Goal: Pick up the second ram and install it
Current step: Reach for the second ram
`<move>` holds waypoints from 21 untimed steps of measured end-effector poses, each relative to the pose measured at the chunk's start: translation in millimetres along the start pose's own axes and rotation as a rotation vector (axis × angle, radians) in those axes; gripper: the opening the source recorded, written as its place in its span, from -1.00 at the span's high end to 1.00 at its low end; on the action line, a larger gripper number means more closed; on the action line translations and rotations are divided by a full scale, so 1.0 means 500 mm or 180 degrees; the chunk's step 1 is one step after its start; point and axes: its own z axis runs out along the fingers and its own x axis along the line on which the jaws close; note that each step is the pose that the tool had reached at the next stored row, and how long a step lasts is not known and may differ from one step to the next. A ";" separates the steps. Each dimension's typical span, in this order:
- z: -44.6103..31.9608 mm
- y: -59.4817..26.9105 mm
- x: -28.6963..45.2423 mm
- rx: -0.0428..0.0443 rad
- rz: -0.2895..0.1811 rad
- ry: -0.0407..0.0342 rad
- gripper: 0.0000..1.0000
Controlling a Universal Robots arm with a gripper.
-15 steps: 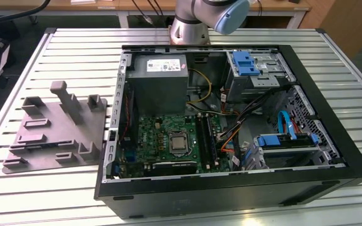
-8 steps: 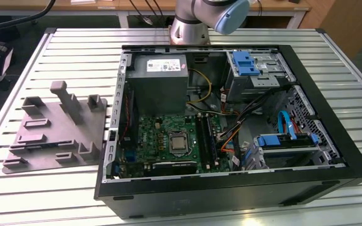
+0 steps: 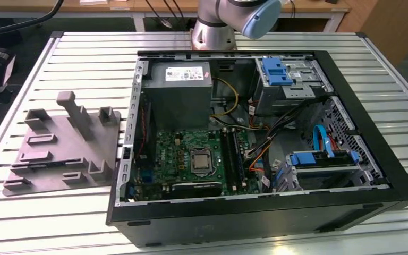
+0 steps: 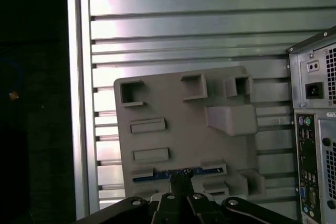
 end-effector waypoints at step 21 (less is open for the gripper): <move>0.039 -0.024 -0.003 0.0000 0.0000 -0.0001 0.79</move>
